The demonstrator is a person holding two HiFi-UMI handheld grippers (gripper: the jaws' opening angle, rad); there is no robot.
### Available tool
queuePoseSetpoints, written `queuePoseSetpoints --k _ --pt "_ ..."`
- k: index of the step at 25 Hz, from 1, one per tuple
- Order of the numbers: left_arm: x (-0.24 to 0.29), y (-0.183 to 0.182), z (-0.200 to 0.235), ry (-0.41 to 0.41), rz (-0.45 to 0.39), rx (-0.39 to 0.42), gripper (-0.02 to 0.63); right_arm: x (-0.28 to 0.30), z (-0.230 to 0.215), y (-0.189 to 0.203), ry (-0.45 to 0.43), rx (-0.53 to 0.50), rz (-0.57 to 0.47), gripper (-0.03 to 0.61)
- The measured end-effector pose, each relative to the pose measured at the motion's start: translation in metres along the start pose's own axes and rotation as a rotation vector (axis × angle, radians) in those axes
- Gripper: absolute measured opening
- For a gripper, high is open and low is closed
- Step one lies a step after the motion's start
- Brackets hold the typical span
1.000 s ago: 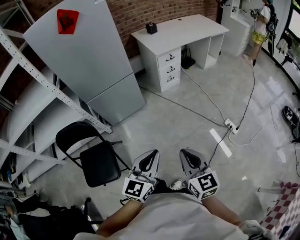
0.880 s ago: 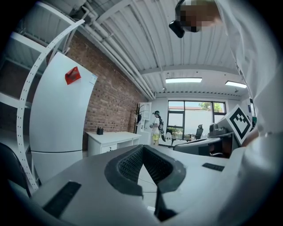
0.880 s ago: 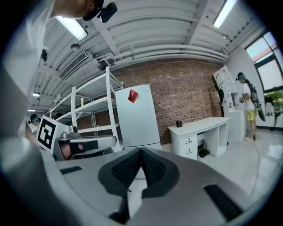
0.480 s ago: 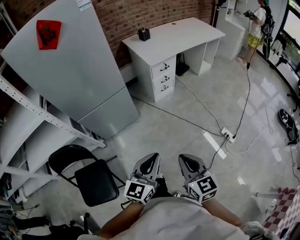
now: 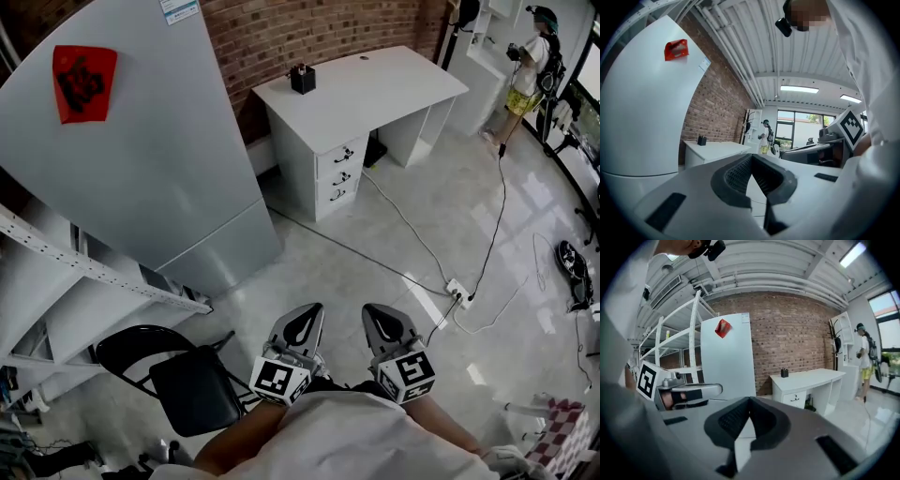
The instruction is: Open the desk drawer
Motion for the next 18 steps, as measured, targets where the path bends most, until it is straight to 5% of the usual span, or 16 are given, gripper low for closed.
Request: queuePoseSetpoints --k 18 --pt "0.093 -0.013 0.033 0.004 0.03 0.01 0.006 0.061 -0.098 -0.005 0.047 0.033 -0.005 0.015"
Point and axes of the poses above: the fingertips, and each gripper's own axes: x forward along the fingers, z to its left, y out of its underside, the point moved 2 cm from there along -x, backward along the fingers, and after that the axes turned 9 degrees about -x, right-handed, at the moved point
